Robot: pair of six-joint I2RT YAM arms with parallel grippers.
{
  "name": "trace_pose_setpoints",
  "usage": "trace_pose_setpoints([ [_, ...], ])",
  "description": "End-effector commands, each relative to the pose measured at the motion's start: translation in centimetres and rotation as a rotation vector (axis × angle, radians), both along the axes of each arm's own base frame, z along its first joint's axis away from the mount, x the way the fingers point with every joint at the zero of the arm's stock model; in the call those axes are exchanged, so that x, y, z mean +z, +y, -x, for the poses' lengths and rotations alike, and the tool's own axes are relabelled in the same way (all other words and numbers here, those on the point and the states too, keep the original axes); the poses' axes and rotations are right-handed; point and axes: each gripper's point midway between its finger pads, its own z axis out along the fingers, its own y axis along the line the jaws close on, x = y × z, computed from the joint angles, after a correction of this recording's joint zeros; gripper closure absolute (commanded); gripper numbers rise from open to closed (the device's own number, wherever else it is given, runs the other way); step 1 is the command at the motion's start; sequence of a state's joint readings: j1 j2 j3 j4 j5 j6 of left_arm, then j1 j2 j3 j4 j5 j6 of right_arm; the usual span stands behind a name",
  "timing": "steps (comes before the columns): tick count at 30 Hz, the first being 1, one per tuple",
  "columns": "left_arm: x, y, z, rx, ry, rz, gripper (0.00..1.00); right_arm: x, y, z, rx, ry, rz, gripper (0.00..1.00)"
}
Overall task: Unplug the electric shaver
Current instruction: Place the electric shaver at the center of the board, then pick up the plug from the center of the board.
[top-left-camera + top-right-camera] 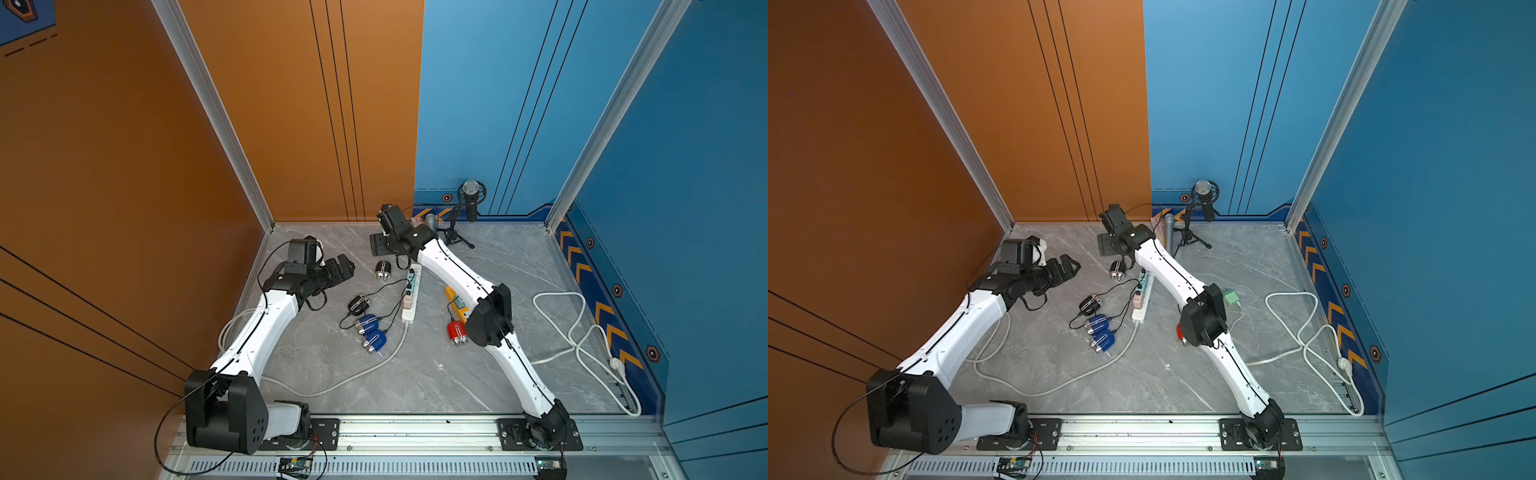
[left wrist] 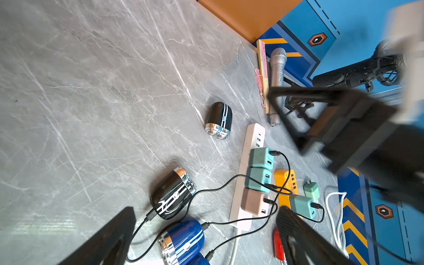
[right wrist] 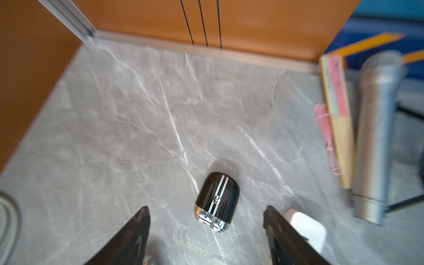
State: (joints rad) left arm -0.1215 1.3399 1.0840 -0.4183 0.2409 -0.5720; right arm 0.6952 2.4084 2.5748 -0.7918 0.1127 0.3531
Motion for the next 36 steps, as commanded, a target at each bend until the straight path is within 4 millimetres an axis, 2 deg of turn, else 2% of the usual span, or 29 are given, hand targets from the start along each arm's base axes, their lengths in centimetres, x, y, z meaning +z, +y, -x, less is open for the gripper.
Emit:
trace_pose_setpoints([
  [1,0.1,-0.6,-0.9,-0.011,0.0,-0.03,0.01,8.5,-7.4,0.9,-0.074,-0.124,0.063,0.2],
  [3,0.3,-1.0,-1.4,-0.018,-0.004,-0.035,0.01,7.8,-12.0,1.8,-0.141,-0.073,0.144,0.2],
  [5,0.5,-1.4,-2.0,-0.025,-0.006,-0.037,0.01,7.3,-18.6,2.9,-0.244,-0.014,0.167,0.2],
  [9,1.0,-1.9,-2.7,-0.036,-0.017,-0.043,0.01,2.7,-29.0,6.1,-0.402,0.138,0.198,0.2],
  [10,1.0,-2.0,-2.8,-0.037,-0.018,-0.045,0.01,1.3,-30.8,7.3,-0.409,0.176,0.209,0.2],
  [13,0.8,-2.4,-3.0,-0.043,-0.015,-0.054,0.01,-2.8,-34.4,10.2,-0.397,0.277,0.271,0.19],
  [16,0.3,-2.6,-3.0,-0.043,-0.004,-0.059,0.01,-6.8,-36.4,12.3,-0.39,0.382,0.251,0.18],
  [18,0.2,-2.8,-3.1,-0.044,-0.002,-0.063,0.01,-8.9,-37.2,12.8,-0.385,0.42,0.231,0.18],
  [24,0.4,-2.9,-3.1,-0.038,-0.007,-0.07,0.01,-13.9,-36.9,13.2,-0.281,0.542,0.272,0.18],
  [31,0.3,-2.5,-2.5,-0.024,-0.008,-0.078,0.01,-17.5,-37.1,11.4,-0.263,0.608,0.294,0.21],
  [36,0.4,-1.8,-2.0,-0.003,-0.014,-0.086,0.01,-19.2,-37.2,10.5,-0.263,0.639,0.31,0.25],
])
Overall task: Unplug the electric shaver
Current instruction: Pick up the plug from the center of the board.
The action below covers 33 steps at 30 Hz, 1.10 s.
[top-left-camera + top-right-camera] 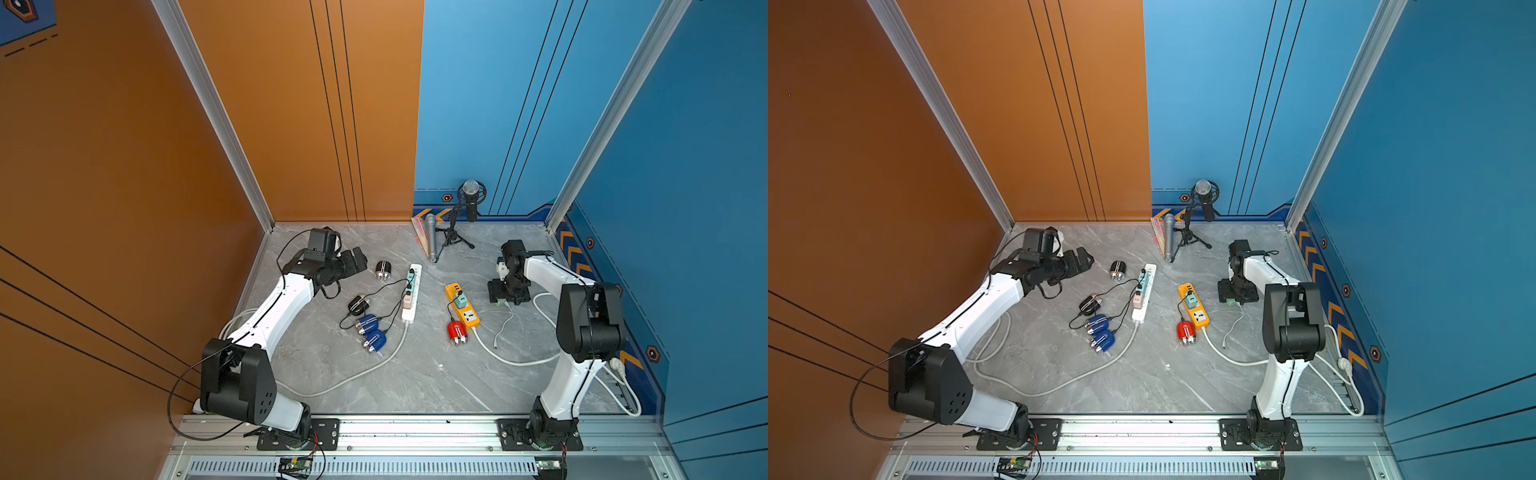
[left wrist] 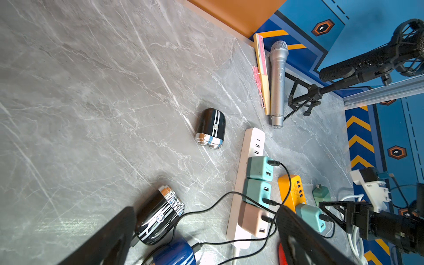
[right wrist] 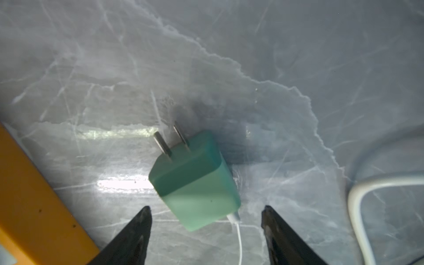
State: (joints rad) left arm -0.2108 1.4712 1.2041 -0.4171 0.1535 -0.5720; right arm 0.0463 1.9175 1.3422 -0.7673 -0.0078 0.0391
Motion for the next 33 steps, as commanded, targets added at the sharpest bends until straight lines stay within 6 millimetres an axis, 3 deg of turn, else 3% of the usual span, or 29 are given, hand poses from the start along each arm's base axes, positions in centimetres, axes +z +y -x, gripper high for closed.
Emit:
trace_pose_setpoints([
  [1,0.5,0.9,0.9,0.026,-0.015,-0.025,0.01,0.2,0.2,-1.5,0.02,-0.024,-0.007,0.26],
  [6,0.7,1.5,1.1,0.039,-0.019,-0.024,0.01,-1.3,0.1,-1.4,0.034,0.012,0.002,0.32],
  [10,0.6,1.7,1.0,0.038,-0.016,-0.023,0.01,-2.1,0.4,-1.4,0.036,0.03,-0.013,0.42],
  [15,0.2,1.9,0.9,0.032,-0.001,-0.024,0.01,-1.7,0.8,-1.7,0.037,0.021,-0.013,0.63],
  [17,-0.2,2.1,1.0,0.033,0.011,-0.027,0.01,-1.0,1.2,-1.8,0.037,0.004,-0.017,0.65],
  [20,-0.7,2.6,1.2,0.037,0.024,-0.023,0.01,1.3,1.8,-2.2,0.026,-0.049,-0.022,0.68],
  [25,-1.1,3.8,1.5,0.052,0.038,-0.007,0.01,8.7,4.2,-2.0,0.032,-0.184,-0.042,0.68],
  [28,-1.2,4.1,1.8,0.046,0.047,-0.003,0.01,13.7,6.6,-1.3,0.041,-0.28,-0.107,0.68],
  [33,-1.0,5.2,1.9,0.067,0.047,0.003,0.01,21.5,12.1,0.3,0.115,-0.419,-0.238,0.69],
])
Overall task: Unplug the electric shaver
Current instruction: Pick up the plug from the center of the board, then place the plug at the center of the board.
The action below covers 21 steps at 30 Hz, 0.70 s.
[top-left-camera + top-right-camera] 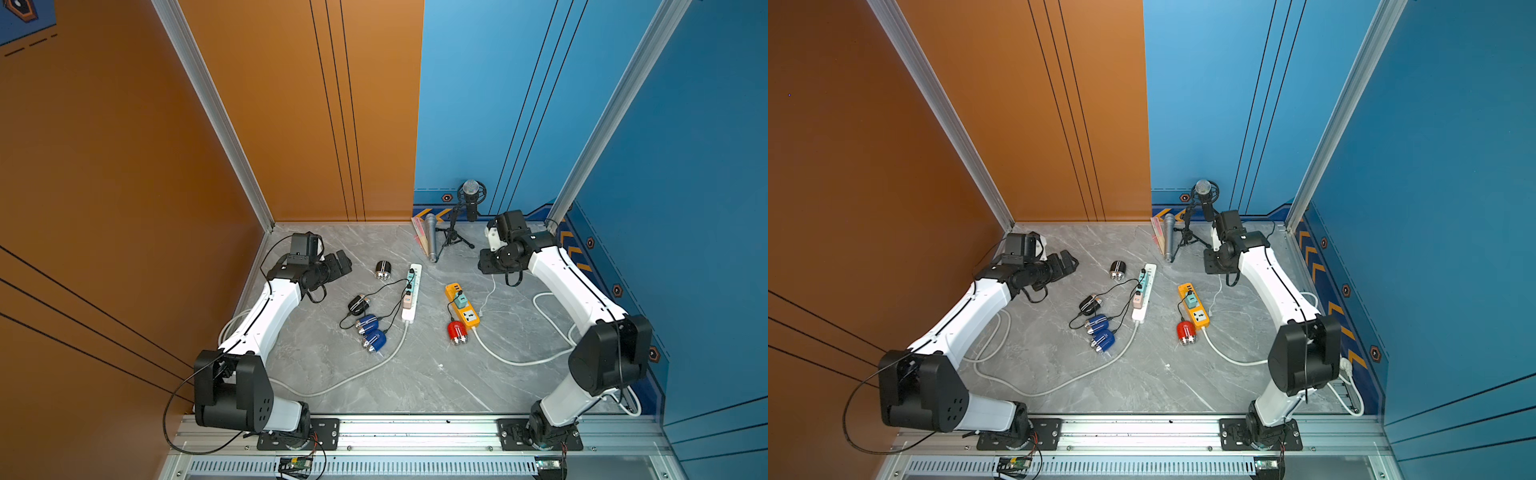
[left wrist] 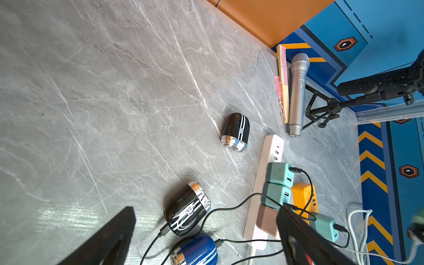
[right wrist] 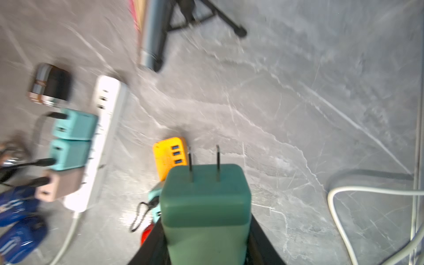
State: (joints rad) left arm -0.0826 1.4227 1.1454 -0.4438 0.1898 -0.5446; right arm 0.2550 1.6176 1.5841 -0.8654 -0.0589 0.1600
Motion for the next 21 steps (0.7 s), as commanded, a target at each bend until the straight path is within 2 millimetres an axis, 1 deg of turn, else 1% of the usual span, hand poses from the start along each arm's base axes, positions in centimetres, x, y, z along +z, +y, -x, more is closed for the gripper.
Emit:
trace_pose_setpoints([
  [1,0.0,0.7,1.0,-0.003,0.014,0.001,0.01,3.7,3.5,2.2,0.04,-0.021,-0.082,0.69],
  [3,0.3,1.7,1.1,0.032,0.008,-0.005,0.01,6.5,6.0,2.3,0.081,-0.094,-0.107,0.69],
  [4,0.3,2.1,1.2,0.043,0.007,-0.004,0.01,7.6,7.2,2.2,0.094,-0.124,-0.124,0.7],
  [5,0.4,2.4,1.3,0.054,0.006,-0.001,0.01,8.5,8.9,2.0,0.116,-0.151,-0.145,0.7],
  [6,0.5,2.9,1.4,0.068,0.005,0.003,0.01,10.4,10.7,1.7,0.143,-0.201,-0.177,0.7],
  [8,0.7,3.5,1.7,0.086,0.001,0.005,0.01,12.4,13.9,1.3,0.186,-0.255,-0.215,0.69],
  [11,0.9,4.6,2.3,0.124,0.0,0.007,0.01,14.0,19.2,0.1,0.246,-0.303,-0.264,0.7],
  [13,1.1,5.2,2.7,0.145,-0.005,0.009,0.01,14.4,22.3,-0.7,0.271,-0.325,-0.289,0.69],
  [14,1.1,5.5,3.0,0.158,-0.004,0.006,0.01,13.9,23.7,-1.7,0.273,-0.325,-0.294,0.7],
  [15,1.1,5.9,3.3,0.173,-0.003,0.0,0.01,13.7,26.0,-1.4,0.302,-0.325,-0.309,0.69],
  [16,1.1,6.5,3.6,0.195,0.001,-0.012,0.02,13.3,27.6,-2.0,0.306,-0.33,-0.319,0.69],
  [17,1.2,6.9,3.9,0.213,0.004,-0.018,0.02,12.2,29.2,-2.6,0.305,-0.323,-0.328,0.69],
  [18,1.2,7.2,4.1,0.23,0.008,-0.022,0.02,11.5,30.5,-3.1,0.303,-0.316,-0.346,0.69],
  [19,1.2,7.7,4.5,0.252,0.014,-0.03,0.02,10.4,31.8,-3.8,0.294,-0.306,-0.366,0.7],
  [21,1.4,8.8,5.3,0.305,0.027,-0.054,0.02,8.4,33.9,-4.9,0.277,-0.297,-0.396,0.7],
])
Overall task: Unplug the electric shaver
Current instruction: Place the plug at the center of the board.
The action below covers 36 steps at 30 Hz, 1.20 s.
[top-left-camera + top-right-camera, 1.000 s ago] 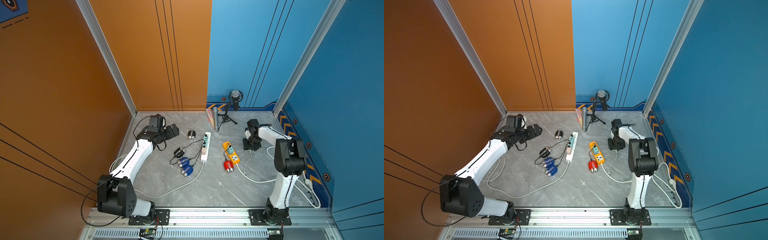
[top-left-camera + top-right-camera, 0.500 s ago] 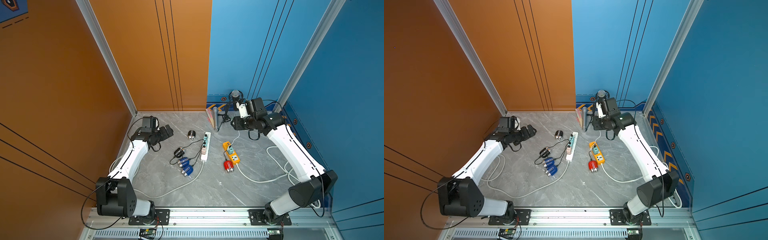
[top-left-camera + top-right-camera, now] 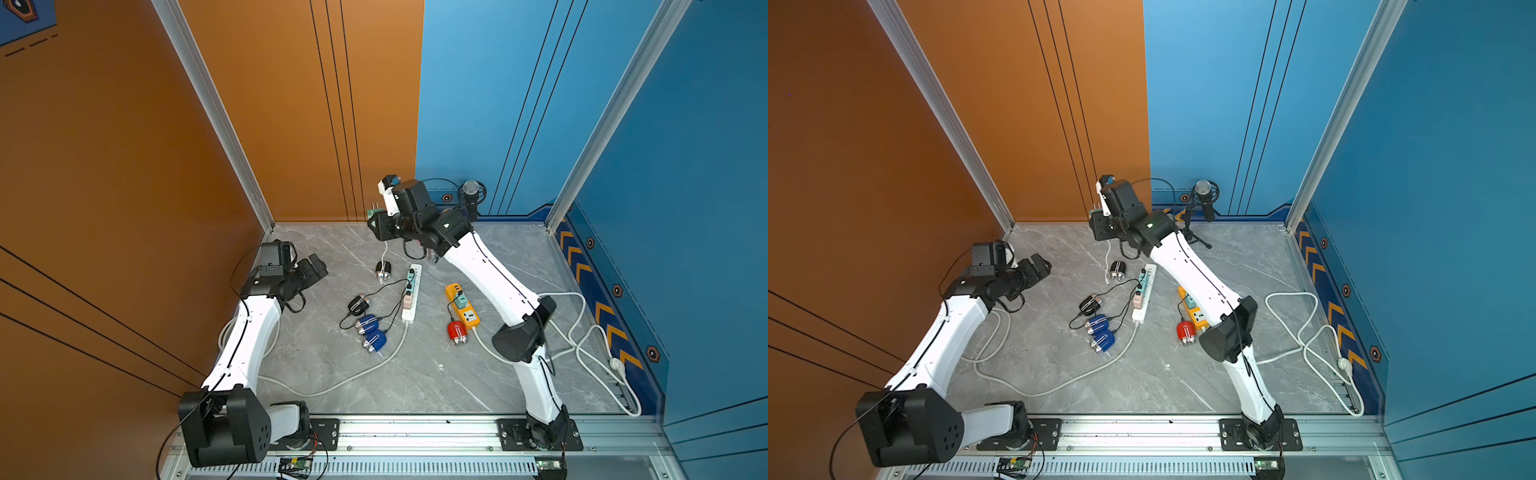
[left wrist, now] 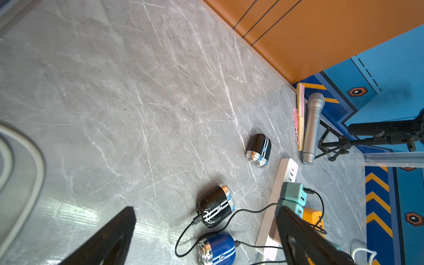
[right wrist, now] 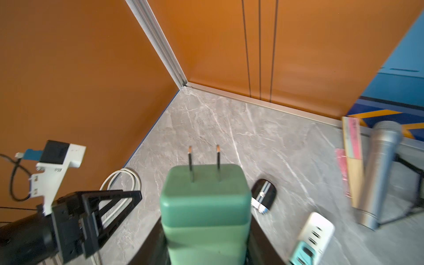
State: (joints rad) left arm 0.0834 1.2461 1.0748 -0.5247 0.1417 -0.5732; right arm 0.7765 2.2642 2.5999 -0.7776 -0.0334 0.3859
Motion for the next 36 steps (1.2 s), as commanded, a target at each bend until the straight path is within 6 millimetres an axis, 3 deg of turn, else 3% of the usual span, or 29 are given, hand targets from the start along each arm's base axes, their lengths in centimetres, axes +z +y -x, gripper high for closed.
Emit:
trace_pose_setpoints([
  [1,-0.4,2.3,2.1,0.116,0.054,-0.041,0.02,-3.6,3.1,-1.7,-0.038,0.05,-0.059,0.7],
  [6,0.4,3.1,3.8,0.165,0.05,-0.061,0.02,-10.0,8.5,-2.4,-0.015,0.103,-0.127,0.71],
  [12,0.4,2.9,5.0,0.154,0.065,-0.072,0.02,-13.9,12.2,-2.3,-0.019,0.018,-0.117,0.71],
  [20,0.2,2.3,5.5,0.131,0.073,-0.055,0.02,-20.1,13.2,-2.8,-0.058,0.034,-0.068,0.7],
  [24,0.3,2.0,5.5,0.122,0.07,-0.047,0.02,-23.1,12.8,-2.7,-0.082,0.043,0.001,0.7],
  [25,-0.9,1.9,6.0,0.12,0.097,-0.044,0.02,-23.7,12.7,-2.7,-0.085,0.045,0.015,0.7],
  [36,-1.6,1.7,6.4,0.114,0.111,-0.04,0.02,-27.3,12.2,-2.8,-0.125,0.05,0.083,0.59],
])
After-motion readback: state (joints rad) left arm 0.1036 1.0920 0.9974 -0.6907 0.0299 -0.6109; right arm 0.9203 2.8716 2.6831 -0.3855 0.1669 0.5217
